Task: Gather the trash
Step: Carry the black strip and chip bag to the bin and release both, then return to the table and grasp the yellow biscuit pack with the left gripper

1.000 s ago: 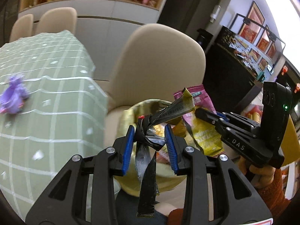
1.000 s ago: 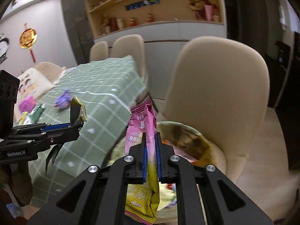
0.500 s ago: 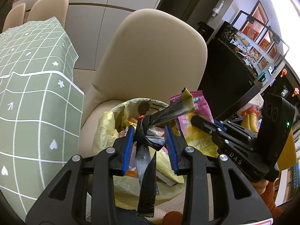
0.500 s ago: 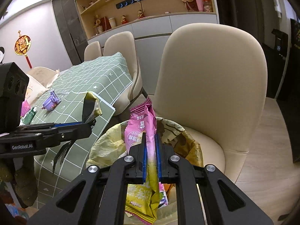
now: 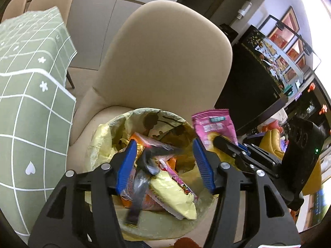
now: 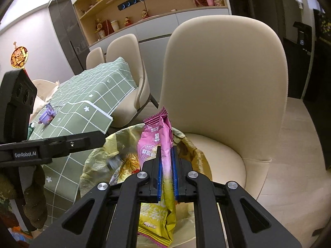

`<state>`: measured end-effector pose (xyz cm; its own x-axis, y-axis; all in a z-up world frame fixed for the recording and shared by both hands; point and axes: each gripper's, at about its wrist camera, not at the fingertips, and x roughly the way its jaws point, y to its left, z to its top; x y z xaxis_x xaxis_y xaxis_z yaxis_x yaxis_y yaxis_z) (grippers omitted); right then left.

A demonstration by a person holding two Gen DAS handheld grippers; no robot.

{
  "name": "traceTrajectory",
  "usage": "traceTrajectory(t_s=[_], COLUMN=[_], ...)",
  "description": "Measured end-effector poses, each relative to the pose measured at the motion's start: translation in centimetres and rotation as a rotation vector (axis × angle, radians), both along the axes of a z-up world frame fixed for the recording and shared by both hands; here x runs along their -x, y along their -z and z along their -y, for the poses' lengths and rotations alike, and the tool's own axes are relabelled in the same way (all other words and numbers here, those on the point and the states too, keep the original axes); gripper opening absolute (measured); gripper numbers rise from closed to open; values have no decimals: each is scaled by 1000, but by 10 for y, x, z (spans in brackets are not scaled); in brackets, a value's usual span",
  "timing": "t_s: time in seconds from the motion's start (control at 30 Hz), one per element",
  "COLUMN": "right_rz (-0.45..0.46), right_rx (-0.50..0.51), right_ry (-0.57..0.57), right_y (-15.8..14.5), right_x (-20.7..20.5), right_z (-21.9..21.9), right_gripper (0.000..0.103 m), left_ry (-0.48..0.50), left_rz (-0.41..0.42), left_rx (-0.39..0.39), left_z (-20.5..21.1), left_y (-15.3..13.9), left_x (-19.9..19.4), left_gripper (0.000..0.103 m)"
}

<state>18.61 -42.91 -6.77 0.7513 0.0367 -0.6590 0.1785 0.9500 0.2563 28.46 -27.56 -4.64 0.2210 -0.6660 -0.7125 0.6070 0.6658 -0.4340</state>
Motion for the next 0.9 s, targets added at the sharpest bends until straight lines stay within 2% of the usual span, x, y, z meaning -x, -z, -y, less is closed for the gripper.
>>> traceTrajectory(t_s=[0.1, 0.27, 0.33, 0.4, 0.5, 0.6, 0.67, 0.73, 0.83, 0.87, 0.9], right_rz=[13, 47, 11, -70, -236, -283, -280, -258, -234, -226, -219], right_rx=[-4, 9, 43, 105, 171, 187, 157, 106, 84, 84, 95], right_ry=[0, -77, -105, -137, -157, -137, -121, -105, -81, -77, -72], right_y=[-2, -4, 6, 24, 57, 66, 64, 58, 48, 45, 40], right_x=[1, -14, -30, -48, -69, -72, -71, -67, -63, -60, -57], right_z=[-2, -33, -49, -64, -77, -78, -76, -72, -67, -66, -67], right_gripper=[10, 10, 10, 10, 10, 10, 10, 11, 12, 14, 22], left_ry=[-22, -73, -92, -113, -150, -191, -219, -231, -250, -259, -264], left_rz=[4, 33, 35, 39, 62, 113, 147, 153, 153, 158, 163], left_rx=[0, 6, 13, 18, 19, 23, 27, 42, 58, 62, 65], left_z=[-9, -39, -56, -73, -105, -134, -150, -163, -179, -188, -193], left_y=[-4, -19, -22, -26, -33, -41, -45, -48, -50, -51, -53], left_x=[-1, 6, 12, 16, 24, 31, 34, 36, 36, 38, 39], left_gripper=[53, 53, 54, 54, 54, 56, 57, 57, 58, 58, 58])
